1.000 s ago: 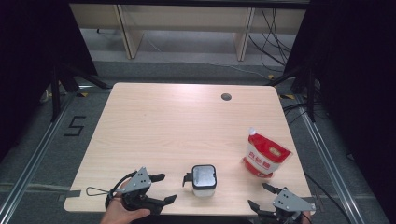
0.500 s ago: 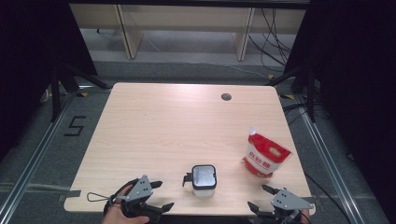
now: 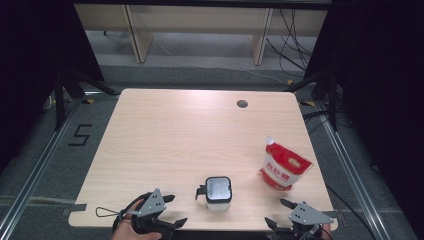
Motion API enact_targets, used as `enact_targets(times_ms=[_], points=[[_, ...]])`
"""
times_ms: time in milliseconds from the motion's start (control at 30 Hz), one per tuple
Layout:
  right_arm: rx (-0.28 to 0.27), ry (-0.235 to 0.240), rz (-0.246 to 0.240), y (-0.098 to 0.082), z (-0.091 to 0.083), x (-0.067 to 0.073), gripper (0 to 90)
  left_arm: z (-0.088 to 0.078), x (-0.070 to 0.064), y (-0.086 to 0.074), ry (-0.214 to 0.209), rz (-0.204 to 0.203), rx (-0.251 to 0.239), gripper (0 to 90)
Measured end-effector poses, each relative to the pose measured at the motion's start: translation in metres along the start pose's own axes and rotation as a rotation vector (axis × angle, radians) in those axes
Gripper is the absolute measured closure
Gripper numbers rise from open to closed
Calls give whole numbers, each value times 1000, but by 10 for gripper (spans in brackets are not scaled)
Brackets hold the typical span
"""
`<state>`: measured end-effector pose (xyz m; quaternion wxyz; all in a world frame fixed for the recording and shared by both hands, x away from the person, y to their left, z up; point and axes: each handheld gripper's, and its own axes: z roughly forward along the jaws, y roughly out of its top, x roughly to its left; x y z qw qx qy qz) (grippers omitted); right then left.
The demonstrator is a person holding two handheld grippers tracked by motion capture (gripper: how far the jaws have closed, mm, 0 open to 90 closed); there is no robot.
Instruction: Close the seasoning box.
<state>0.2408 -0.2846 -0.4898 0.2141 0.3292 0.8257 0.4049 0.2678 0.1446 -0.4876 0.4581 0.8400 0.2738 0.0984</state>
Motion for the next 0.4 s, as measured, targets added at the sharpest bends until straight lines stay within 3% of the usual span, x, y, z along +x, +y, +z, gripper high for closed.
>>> enact_targets(times_ms=[300, 333, 367, 400], points=[[1, -1, -1, 0, 0, 0, 241, 0, 0, 0, 7, 0, 4, 200], [1, -2, -2, 0, 0, 0, 241, 0, 2, 0, 10, 17, 8, 200], [1, -2, -2, 0, 0, 0, 241, 1, 0, 0, 8, -7, -5, 200], [1, -2, -2, 0, 0, 0, 241, 0, 3, 0, 5, 28, 5, 200]])
